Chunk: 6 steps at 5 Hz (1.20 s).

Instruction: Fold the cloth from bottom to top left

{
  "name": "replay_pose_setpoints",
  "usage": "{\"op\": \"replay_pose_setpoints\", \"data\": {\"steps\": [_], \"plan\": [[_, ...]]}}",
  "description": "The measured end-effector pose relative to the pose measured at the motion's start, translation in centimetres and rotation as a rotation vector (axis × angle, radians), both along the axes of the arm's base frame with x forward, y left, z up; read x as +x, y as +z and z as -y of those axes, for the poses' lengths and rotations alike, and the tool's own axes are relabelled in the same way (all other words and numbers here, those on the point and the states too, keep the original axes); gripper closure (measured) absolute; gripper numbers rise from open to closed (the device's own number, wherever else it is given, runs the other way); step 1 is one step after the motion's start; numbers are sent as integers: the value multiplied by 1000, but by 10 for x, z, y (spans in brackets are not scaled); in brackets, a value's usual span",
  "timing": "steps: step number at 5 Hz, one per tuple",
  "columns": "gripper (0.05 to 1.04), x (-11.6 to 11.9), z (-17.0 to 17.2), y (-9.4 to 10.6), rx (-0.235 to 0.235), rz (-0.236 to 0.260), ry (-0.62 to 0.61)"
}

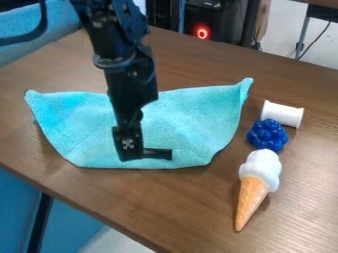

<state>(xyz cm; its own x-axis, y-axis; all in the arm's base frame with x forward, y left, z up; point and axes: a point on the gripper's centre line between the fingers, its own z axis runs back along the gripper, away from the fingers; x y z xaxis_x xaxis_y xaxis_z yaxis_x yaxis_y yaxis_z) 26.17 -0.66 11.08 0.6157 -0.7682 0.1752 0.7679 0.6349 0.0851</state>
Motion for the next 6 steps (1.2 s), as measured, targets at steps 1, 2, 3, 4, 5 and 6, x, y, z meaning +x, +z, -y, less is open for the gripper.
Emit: {"op": "replay_pose_setpoints", "data": {"steps": [1,2,3,4,5,6], "plan": [[83,1,2,-9,14,-9,-22],[83,4,7,-15,35,-9,-41],[83,6,7,-19,46,-15,-43],[135,7,6,-22,55,-19,-25],[422,8,4,-24,69,-10,-21],[723,6,3,-25,75,-13,-13]]}}
